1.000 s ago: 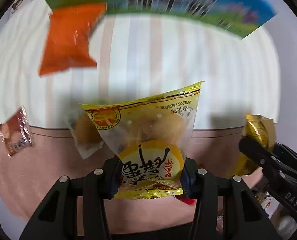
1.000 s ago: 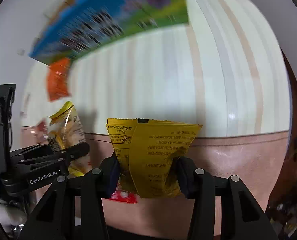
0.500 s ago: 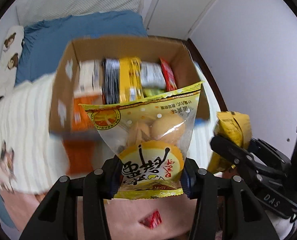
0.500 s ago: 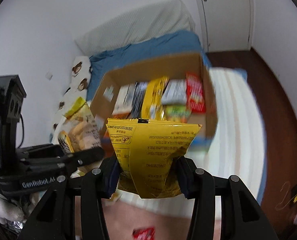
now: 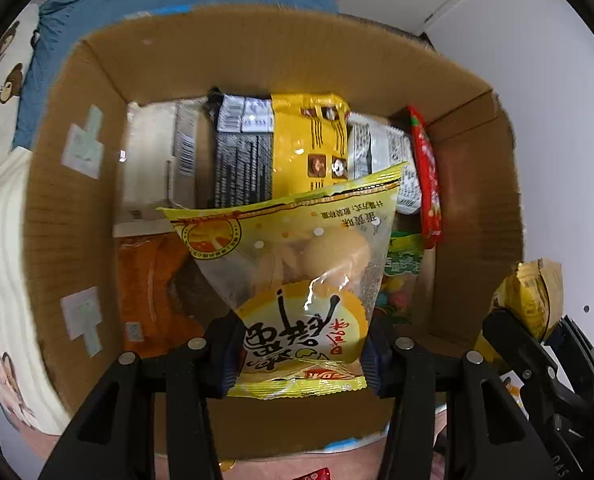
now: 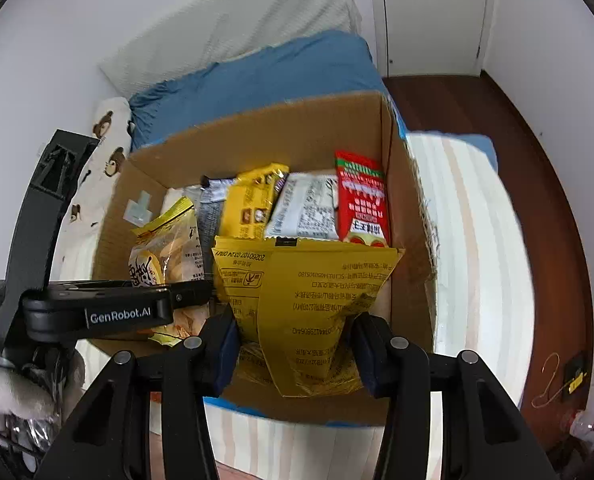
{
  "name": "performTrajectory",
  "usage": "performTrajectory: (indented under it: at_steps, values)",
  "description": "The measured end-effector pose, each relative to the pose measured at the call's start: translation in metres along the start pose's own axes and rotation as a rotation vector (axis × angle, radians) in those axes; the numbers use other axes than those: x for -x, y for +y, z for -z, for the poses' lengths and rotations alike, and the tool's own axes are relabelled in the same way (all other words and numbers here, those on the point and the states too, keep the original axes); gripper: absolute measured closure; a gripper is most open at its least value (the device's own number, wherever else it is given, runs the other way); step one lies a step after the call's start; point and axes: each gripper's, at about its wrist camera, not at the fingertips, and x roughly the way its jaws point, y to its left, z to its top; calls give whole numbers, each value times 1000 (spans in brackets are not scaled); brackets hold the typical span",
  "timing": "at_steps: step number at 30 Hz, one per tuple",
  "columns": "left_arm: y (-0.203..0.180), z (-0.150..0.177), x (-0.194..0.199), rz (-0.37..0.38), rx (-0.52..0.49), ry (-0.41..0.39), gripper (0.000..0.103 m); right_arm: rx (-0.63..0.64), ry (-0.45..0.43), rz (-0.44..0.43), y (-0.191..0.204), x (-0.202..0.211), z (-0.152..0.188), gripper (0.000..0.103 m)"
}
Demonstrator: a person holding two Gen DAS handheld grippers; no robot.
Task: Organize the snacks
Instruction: 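Carry both yellow bags into the box and open both tools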
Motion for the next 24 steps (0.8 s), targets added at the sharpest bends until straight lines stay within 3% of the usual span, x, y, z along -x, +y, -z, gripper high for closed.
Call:
performTrajectory:
  at_steps: [4,5,6,7,8,9,13,24]
  values:
    - [5,2,-12,-18,21,23,57,-35,91,-33,-12,-19,3,50]
    - [7,2,-15,-16,24,34,54,-31,116,-5,-14,-24,5,41]
    - [8,4,-18,-23,17,42,50,-22,123,21,-13,-26,6,20]
    - [9,4,-19,-38,11,44,30,-15,121,43,-14,-27,8,11]
    - [9,5,-20,-55,-1,44,10,-13,120,32,-14,-27,9,8]
    - [9,7,-18,-58,-10,40,7,-13,128,32,-14,-27,9,8]
    - [10,12,-9,-27,-2,25,7,-3,136,53,-11,-26,9,8]
    - [11,38,48,-65,-32,-119,7,19,62,84,-1,-2,12,8]
